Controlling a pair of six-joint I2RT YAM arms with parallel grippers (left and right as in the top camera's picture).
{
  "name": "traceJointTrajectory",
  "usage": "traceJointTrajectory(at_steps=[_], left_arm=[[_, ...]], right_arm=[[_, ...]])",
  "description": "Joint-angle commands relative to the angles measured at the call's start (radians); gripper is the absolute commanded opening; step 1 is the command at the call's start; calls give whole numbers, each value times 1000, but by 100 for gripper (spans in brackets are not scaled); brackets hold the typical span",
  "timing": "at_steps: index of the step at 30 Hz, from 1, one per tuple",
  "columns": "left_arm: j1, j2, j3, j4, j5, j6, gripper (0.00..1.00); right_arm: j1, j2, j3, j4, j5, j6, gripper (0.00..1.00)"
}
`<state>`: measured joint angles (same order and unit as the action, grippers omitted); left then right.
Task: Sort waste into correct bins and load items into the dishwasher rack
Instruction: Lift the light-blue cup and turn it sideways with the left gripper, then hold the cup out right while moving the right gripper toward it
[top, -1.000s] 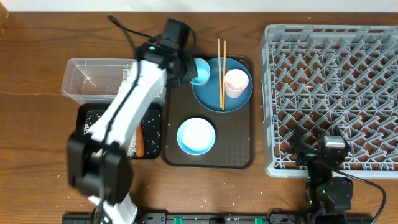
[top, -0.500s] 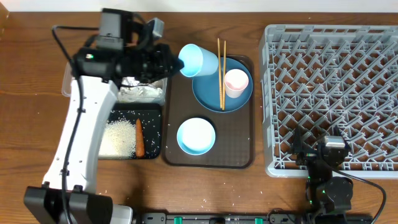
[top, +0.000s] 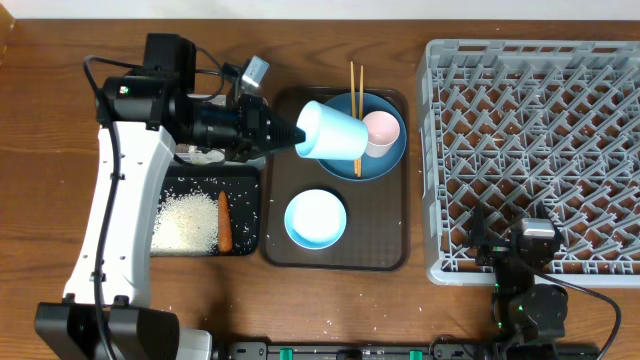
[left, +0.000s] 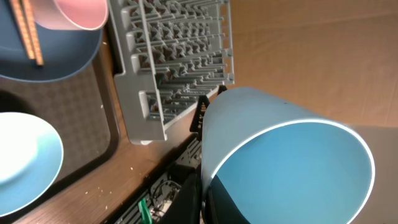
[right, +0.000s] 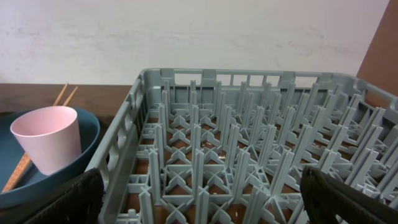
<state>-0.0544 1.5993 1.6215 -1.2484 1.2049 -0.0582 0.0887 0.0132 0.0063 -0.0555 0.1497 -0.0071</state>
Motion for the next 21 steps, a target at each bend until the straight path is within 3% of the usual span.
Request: traceJointTrajectory(at_steps=[1,4,9,14,21], left_arm=[[3,-4,-4,-32,53,101,6],[3,-4,-4,-75,118,172,6],[3,-4,-4,-125,161,240,6],[3,-4,-4,-135,167,241,6],[3,-4,-4,-140,188,241,6]], right_arm=[[-11,0,-1,-5,-30,28,99],[-10,0,-1,-14,-225,177,99],[-8,2,-1,7,-485,568,99],[-8,18,8,17,-829,590,99],[-8,20,148,249,-1098,865,99]])
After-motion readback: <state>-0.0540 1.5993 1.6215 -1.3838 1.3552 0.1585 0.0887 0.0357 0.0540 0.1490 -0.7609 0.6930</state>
